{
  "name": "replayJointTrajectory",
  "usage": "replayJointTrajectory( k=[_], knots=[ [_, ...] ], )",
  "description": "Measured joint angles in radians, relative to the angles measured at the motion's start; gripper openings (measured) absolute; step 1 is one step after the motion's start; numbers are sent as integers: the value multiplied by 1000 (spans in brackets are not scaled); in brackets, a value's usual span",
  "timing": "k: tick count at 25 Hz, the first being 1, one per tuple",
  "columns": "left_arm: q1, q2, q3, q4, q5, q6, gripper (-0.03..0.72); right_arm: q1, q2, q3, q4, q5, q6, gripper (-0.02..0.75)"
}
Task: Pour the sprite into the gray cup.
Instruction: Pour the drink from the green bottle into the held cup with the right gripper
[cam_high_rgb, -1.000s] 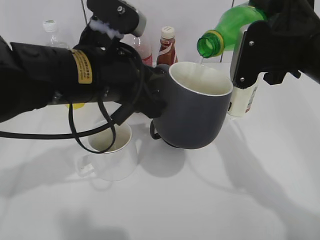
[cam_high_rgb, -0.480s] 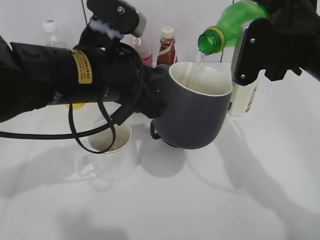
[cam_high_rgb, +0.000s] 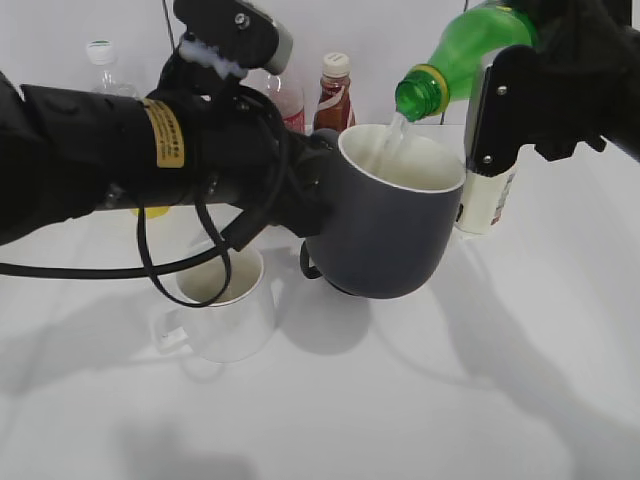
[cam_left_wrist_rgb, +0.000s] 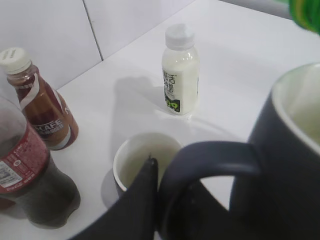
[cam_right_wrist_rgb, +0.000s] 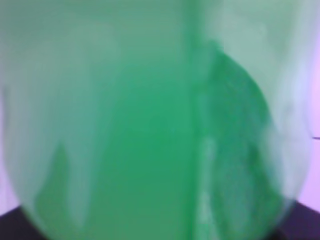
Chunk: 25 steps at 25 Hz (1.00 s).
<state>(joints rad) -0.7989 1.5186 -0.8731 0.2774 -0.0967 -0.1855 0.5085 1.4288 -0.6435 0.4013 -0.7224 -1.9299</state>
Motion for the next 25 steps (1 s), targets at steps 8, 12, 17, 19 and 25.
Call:
replayJointTrajectory(
  k=[8, 12, 17, 19, 25],
  knots=[
    [0, 0, 0, 0, 1, 1, 62, 0, 0, -1, -4, -18, -43, 428],
    [0, 0, 0, 0, 3, 1, 62, 0, 0, 0, -7, -31, -49, 428],
    [0, 0, 0, 1, 7, 2, 62, 0, 0, 0, -7, -37, -54, 428],
    [0, 1, 0, 2, 7, 3, 62, 0, 0, 0, -7, -38, -54, 428],
    [0, 1, 0, 2, 7, 3, 62, 0, 0, -1, 35, -14, -3, 428]
  ],
)
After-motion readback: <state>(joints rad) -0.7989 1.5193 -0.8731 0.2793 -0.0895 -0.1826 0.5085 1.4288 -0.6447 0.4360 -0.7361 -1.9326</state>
